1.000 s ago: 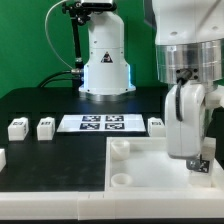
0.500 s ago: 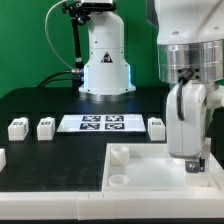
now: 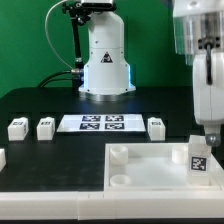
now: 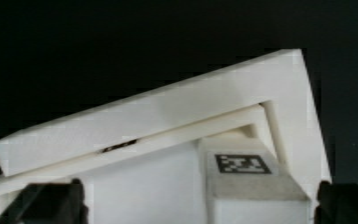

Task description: Assemble one leg

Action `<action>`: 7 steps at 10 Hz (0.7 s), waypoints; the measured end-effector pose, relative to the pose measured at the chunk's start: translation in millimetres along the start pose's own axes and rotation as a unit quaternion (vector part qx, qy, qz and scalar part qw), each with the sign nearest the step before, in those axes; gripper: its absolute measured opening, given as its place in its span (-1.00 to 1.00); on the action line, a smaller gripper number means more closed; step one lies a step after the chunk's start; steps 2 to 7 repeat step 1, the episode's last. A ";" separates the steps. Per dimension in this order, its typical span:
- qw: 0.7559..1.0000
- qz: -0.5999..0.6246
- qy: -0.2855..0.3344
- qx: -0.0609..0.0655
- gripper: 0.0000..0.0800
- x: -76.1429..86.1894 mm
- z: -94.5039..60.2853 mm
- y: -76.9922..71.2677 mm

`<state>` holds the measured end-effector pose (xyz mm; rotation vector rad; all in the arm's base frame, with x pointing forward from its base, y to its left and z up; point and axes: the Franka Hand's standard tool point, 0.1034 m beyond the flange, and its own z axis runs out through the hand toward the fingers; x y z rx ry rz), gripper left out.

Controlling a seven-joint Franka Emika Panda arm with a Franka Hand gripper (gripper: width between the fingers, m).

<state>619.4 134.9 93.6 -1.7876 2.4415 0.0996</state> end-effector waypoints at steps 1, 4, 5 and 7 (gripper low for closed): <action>1.000 0.000 0.000 0.002 0.62 -0.7 0.2 -1.3; 1.000 0.000 0.000 0.002 0.62 -0.7 0.2 -1.3; 1.000 0.000 0.000 0.002 0.62 -0.7 0.2 -1.3; 1.000 0.000 0.000 0.002 0.62 -0.7 0.2 -1.3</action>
Offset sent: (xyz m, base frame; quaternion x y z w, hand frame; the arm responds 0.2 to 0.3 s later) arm 0.0000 0.0000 0.0000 0.0000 0.0000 0.0000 1.0000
